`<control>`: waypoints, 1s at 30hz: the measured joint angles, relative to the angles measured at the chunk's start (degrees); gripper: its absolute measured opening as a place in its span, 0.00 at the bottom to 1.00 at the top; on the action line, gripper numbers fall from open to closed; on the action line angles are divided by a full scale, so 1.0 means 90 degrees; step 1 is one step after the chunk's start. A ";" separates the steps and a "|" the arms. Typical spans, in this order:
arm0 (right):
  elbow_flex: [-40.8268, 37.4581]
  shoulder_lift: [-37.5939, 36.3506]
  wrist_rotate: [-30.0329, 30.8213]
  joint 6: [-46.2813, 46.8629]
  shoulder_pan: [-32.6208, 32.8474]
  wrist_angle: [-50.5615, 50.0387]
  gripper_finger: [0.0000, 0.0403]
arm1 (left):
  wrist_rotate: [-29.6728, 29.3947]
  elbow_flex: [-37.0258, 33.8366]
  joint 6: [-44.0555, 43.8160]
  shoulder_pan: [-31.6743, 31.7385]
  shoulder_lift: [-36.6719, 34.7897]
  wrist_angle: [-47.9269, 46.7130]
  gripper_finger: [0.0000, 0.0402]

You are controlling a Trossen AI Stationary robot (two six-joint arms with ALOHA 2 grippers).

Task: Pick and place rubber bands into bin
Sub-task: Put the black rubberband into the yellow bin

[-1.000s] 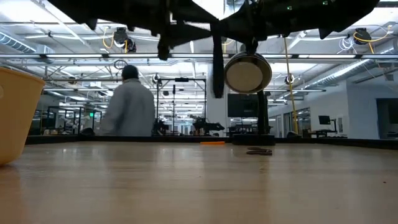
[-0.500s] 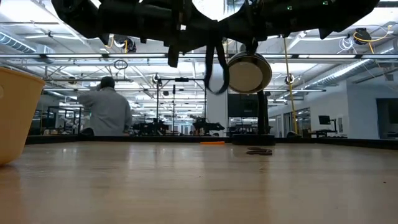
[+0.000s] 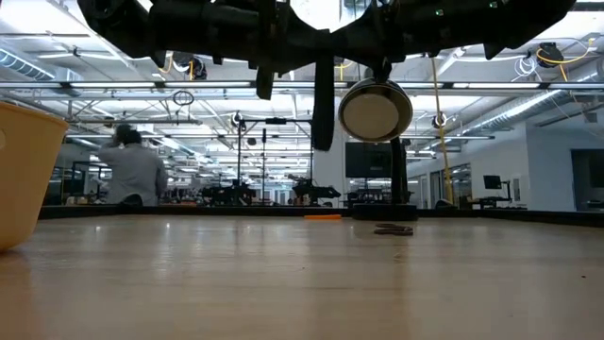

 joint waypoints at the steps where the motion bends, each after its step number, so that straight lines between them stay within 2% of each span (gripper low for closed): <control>1: 0.0000 0.0000 0.0001 0.0001 0.0000 0.0000 0.05 | 0.0000 0.0000 0.0000 0.0000 0.0000 0.0000 0.02; 6: 0.0000 -0.0002 0.0004 0.0201 0.0000 0.0000 0.06 | 0.0000 0.0000 -0.0002 0.0000 0.0000 -0.0002 0.02; 9: 0.0000 -0.0005 -0.0005 0.0211 0.0000 0.0000 0.10 | 0.0000 0.0000 -0.0005 0.0000 0.0000 -0.0004 0.03; 17: 0.0000 -0.0015 0.0008 0.0214 -0.0002 -0.0081 0.37 | 0.0010 0.0002 0.0030 0.0000 -0.0058 -0.0121 0.02; 23: -0.0002 -0.0077 -0.0004 0.0168 0.0000 -0.0143 0.50 | -0.0005 0.0011 0.0093 0.0000 -0.0418 -0.0938 0.02; 30: -0.0007 -0.0494 -0.0008 0.0163 0.0005 -0.1135 0.55 | -0.0093 0.0016 0.0271 0.0001 -0.1314 -0.2379 0.02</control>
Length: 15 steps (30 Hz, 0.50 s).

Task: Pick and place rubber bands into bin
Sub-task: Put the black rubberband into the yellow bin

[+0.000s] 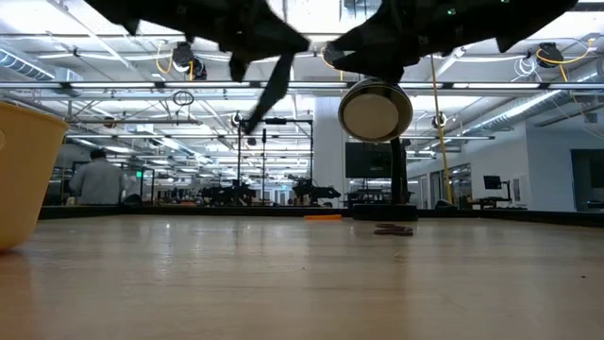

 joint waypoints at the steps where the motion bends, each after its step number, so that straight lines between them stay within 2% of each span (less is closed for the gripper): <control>1: 0.0000 -0.0089 0.0000 0.0000 0.0000 -0.0215 0.55 | -0.0071 -0.0001 0.0000 -0.0003 -0.0195 -0.0395 0.02; 7: 0.0005 -0.0441 0.0005 0.0002 0.0000 -0.1063 0.54 | -0.0086 -0.0014 -0.0375 -0.0087 -0.1318 -0.2286 0.02; 11: 0.0005 -0.0496 0.0007 0.0000 0.0000 -0.1390 0.54 | -0.0070 -0.0018 -0.0612 -0.0269 -0.2117 -0.3036 0.01; 15: 0.0005 -0.0483 0.0011 0.0002 -0.0002 -0.1592 0.55 | -0.0090 -0.0014 -0.0810 -0.0538 -0.2848 -0.3319 0.02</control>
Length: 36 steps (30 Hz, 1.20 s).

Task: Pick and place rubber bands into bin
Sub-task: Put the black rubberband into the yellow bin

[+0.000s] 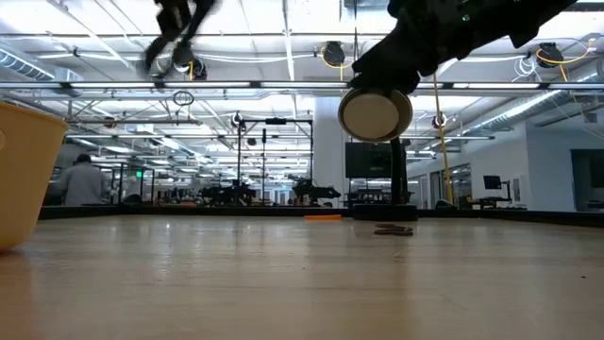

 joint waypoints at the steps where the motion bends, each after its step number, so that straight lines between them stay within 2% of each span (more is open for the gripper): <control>1: 0.0000 0.0009 0.0004 -0.0001 -0.0006 -0.0013 0.55 | 0.0000 -0.0001 -0.0064 -0.0086 -0.0142 0.0041 0.02; 7: -0.0072 0.0011 0.0043 -0.0176 -0.0015 -0.0022 0.54 | 0.0006 0.0002 -0.0175 -0.0705 -0.0750 -0.0084 0.01; 10: -0.0251 0.0020 0.0291 -0.0170 -0.0015 -0.0042 0.53 | 0.0008 0.0002 -0.0226 -0.1076 -0.0832 -0.0147 0.01; 14: -0.0631 0.0018 0.0770 0.0099 -0.0022 0.0231 0.54 | -0.0021 0.0341 -0.0785 -0.1571 -0.0716 -0.1298 0.01; 18: -0.1153 0.0020 0.1032 0.0460 -0.0022 0.0933 0.54 | -0.0004 0.1039 -0.1763 -0.2019 -0.0214 -0.3182 0.01; 24: -0.1795 0.0020 0.1036 0.0710 -0.0025 0.2262 0.53 | 0.0894 0.2045 -0.3471 -0.2432 0.0823 -0.5294 0.01; 30: -0.2008 0.0018 0.1037 0.0668 -0.0037 0.2981 0.55 | 0.1798 0.2255 -0.4390 -0.2652 0.1729 -0.6259 0.01; 36: -0.2008 0.0018 0.1036 0.0670 -0.0146 0.2971 0.54 | 0.2355 0.2095 -0.4476 -0.2823 0.2470 -0.6320 0.01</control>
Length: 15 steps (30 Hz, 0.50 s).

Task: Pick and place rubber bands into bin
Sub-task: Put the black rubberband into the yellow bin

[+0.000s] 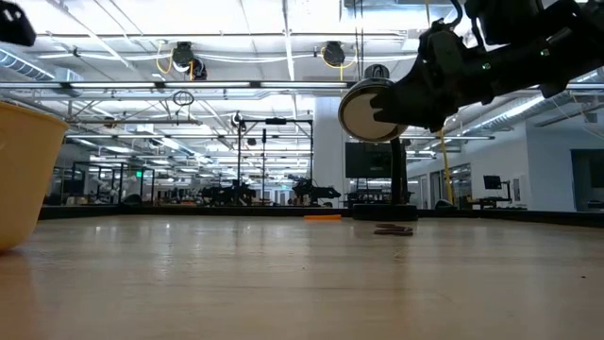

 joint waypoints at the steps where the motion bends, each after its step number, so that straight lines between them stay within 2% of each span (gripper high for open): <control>1: 0.0000 0.0000 0.0000 -0.0002 -0.0009 -0.0001 0.54 | 0.0077 -0.0023 -0.0006 -0.0020 0.0101 0.0013 0.01; 9: -0.0002 0.0000 -0.0019 0.0000 -0.0017 -0.0004 0.54 | 0.0927 -0.0321 -0.0131 -0.0288 0.0696 0.0514 0.01; 15: -0.0002 0.0000 -0.0019 -0.0002 -0.0017 -0.0006 0.54 | 0.1017 -0.0533 -0.0318 -0.0447 0.0940 0.1312 0.01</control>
